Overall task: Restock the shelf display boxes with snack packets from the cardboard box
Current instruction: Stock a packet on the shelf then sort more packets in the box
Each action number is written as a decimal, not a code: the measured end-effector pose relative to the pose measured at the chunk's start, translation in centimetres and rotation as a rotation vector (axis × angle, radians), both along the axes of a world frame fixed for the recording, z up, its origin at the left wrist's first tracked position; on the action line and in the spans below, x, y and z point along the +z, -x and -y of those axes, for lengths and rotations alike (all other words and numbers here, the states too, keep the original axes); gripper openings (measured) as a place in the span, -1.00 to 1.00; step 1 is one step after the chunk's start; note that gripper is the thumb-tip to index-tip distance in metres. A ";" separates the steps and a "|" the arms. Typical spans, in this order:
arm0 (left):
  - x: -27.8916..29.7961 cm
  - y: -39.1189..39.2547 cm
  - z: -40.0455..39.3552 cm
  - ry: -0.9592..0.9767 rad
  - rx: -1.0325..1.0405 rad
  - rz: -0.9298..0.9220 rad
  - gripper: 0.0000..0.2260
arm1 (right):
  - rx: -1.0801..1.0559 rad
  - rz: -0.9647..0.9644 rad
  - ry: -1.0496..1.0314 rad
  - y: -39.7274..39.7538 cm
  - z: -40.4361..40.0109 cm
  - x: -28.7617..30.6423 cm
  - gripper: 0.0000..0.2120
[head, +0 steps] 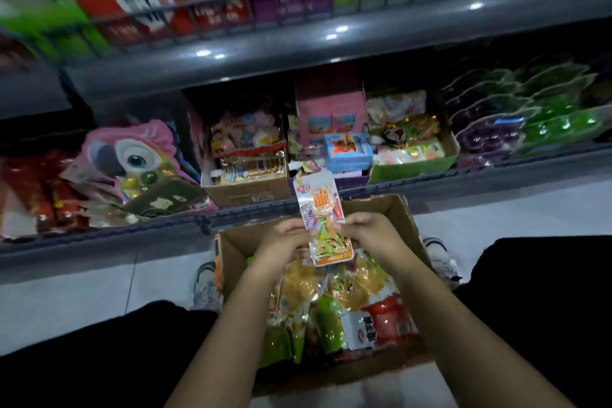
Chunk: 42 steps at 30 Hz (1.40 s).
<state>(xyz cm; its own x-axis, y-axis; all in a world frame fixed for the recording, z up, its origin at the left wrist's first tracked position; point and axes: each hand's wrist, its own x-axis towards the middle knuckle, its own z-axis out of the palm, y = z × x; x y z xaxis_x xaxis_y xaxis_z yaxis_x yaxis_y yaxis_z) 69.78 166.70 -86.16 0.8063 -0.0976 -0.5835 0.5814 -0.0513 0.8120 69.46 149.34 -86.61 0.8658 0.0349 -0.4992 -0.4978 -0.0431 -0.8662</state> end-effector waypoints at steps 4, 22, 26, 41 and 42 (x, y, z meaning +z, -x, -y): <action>8.1 -1.0 0.5 0.025 0.034 0.163 -0.95 | 0.077 0.191 0.042 -1.4 1.0 7.6 -0.76; 31.6 -8.3 5.3 -0.024 -0.029 0.653 -0.95 | -0.022 0.813 0.136 -7.2 5.3 27.3 -0.91; 34.1 -11.4 5.8 -0.196 -0.099 0.673 -0.91 | -0.031 0.865 0.133 -8.7 5.7 27.3 -0.87; 40.0 -19.0 12.2 -0.283 -0.072 0.826 -0.87 | -0.454 1.003 0.345 -12.3 8.3 26.1 -0.67; 40.2 -19.5 13.1 -0.283 -0.058 0.856 -0.87 | -0.469 1.014 0.454 -12.5 8.5 25.8 -0.64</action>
<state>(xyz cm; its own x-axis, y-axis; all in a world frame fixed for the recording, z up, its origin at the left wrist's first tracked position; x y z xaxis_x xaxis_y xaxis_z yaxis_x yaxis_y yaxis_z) 89.25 153.62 -45.92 0.9740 -0.0953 0.2055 -0.2255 -0.3249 0.9185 81.93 140.81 -60.82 0.7527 -0.3909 0.5298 0.3513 -0.4421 -0.8253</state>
